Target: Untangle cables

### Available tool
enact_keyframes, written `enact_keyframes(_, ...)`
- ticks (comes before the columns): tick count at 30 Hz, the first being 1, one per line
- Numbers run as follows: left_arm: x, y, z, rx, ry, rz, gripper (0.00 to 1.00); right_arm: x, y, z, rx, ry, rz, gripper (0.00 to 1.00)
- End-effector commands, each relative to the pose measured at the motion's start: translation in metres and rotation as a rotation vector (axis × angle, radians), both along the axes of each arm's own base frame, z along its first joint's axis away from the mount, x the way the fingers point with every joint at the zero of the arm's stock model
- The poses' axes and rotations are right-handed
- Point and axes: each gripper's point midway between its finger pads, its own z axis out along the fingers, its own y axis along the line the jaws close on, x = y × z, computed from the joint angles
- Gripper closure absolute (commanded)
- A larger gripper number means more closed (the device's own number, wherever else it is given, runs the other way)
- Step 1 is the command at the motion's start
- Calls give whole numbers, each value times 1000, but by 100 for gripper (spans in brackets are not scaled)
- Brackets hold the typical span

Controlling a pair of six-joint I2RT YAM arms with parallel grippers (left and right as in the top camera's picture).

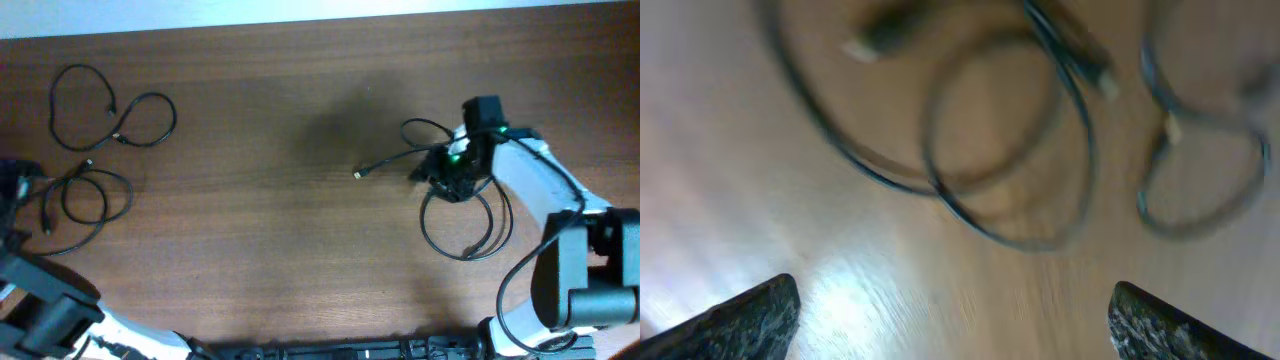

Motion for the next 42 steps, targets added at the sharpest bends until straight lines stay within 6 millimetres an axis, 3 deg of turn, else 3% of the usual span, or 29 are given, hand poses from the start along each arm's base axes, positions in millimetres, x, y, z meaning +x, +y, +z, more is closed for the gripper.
enact_keyframes(1, 49, -67, 15, -56, -117, -299, 1, 22, -34, 52, -17, -95, -49, 52)
enact_keyframes(3, 71, -110, 15, -63, -113, -422, 1, 14, -58, 71, -33, -65, -75, 52)
enact_keyframes(6, 89, -178, 14, -85, -93, -598, 1, -1, -81, 76, -31, -11, -107, 52)
enact_keyframes(9, 95, -248, 13, -87, -63, -781, 1, -10, -99, 75, -22, 22, -170, 52)
enact_keyframes(14, 96, -330, 10, -15, -43, -1018, 1, -20, -108, 75, -13, 60, -205, 52)
enact_keyframes(18, 88, -374, 10, -4, -45, -1138, 1, -25, -107, 82, -14, 59, -166, 53)
enact_keyframes(22, 84, -413, 11, 12, -87, -1261, 1, -27, -119, 109, -23, 30, -198, 53)
enact_keyframes(27, 87, -489, 19, 73, -267, -1497, 1, -46, -139, 151, -55, -55, -276, 53)
enact_keyframes(29, 85, -512, 23, 97, -329, -1593, 1, -51, -141, 159, -63, -76, -291, 53)
enact_keyframes(31, 78, -549, 29, 149, -439, -1778, 1, -57, -137, 164, -64, -78, -290, 53)
enact_keyframes(34, 74, -590, 40, 224, -600, -1951, 1, -65, -133, 163, -58, -57, -257, 53)
enact_keyframes(38, 85, -613, 42, 361, -668, -1968, 1, -71, -131, 162, -74, -62, -172, 53)
enact_keyframes(42, 88, -626, 7, 338, -619, -1996, 1, -72, -133, 161, -88, -58, -172, 53)
